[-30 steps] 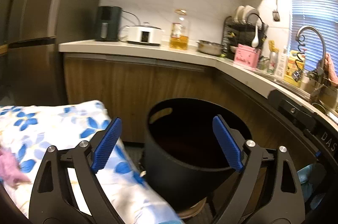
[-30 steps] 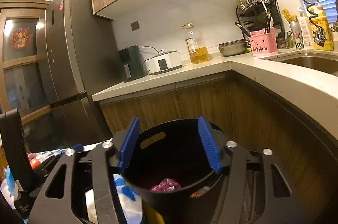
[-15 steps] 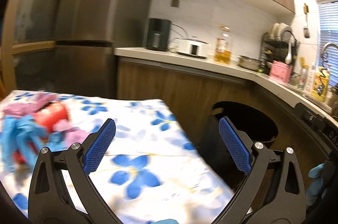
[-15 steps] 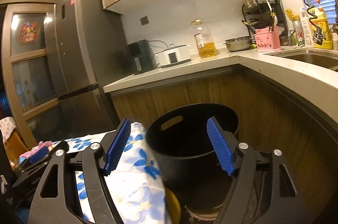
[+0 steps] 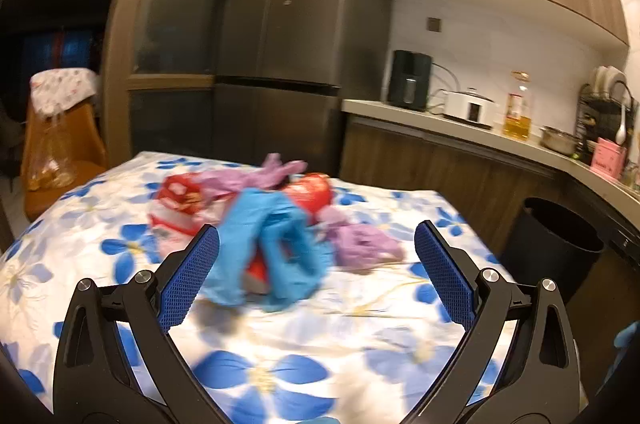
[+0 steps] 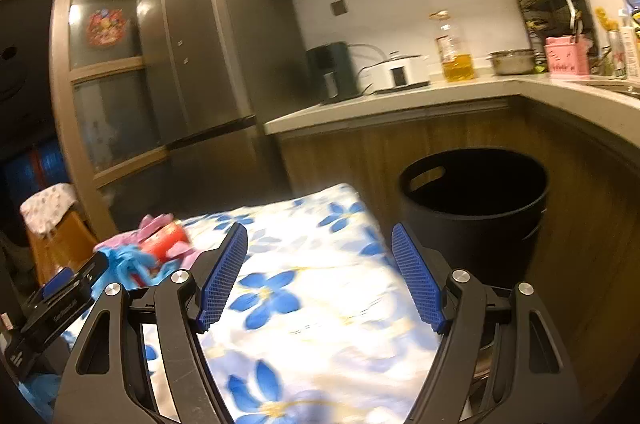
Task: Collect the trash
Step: 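Return both tools to the table toward the gloves and red cup, then grasp the blue glove with the left tool while the right tool closes on another blue glove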
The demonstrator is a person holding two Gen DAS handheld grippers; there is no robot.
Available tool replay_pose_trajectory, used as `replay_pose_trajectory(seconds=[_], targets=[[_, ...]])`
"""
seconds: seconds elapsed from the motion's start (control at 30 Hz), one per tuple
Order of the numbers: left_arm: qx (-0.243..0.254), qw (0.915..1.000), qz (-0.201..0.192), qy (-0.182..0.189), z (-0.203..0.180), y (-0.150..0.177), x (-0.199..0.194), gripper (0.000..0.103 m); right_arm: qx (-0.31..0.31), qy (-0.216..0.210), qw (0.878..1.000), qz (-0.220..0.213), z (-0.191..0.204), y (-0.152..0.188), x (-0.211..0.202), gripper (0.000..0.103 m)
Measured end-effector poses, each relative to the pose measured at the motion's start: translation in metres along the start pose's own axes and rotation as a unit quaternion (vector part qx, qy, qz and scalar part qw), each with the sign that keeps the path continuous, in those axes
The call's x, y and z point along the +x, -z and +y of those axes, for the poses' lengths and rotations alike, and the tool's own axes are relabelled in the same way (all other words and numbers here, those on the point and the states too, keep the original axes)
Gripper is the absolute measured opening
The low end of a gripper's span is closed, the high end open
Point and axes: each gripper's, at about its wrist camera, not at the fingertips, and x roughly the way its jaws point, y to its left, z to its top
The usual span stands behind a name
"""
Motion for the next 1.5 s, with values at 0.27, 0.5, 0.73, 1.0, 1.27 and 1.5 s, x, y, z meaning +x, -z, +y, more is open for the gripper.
replay_pose_trajectory(seconds=[0.27,0.5,0.73,1.0,1.27,1.5], targets=[[0.019,0.9993,0.005,-0.032,0.026,-0.002,0.016,0.074,-0.020,-0.037,0.999,0.019,0.035,0.012,0.010,0.073],[0.039,0.9984,0.031,-0.024,0.024,-0.002,0.044,0.045,-0.030,-0.054,0.997,0.036,0.054,0.021,0.023,0.073],[0.013,0.9986,0.050,0.003,0.033,0.001,0.047,0.002,-0.040,-0.066,0.996,0.050,0.070,0.027,0.037,0.073],[-0.027,0.9983,0.032,0.040,0.049,-0.005,0.011,0.001,-0.055,-0.092,0.991,0.078,0.100,0.041,0.062,0.073],[-0.047,0.9982,0.009,0.038,0.076,-0.013,-0.019,0.001,-0.078,-0.122,0.984,0.103,0.139,0.057,0.083,0.068],[-0.063,0.9976,0.002,0.029,0.098,-0.015,-0.031,0.000,-0.091,-0.131,0.979,0.128,0.167,0.071,0.110,0.062]])
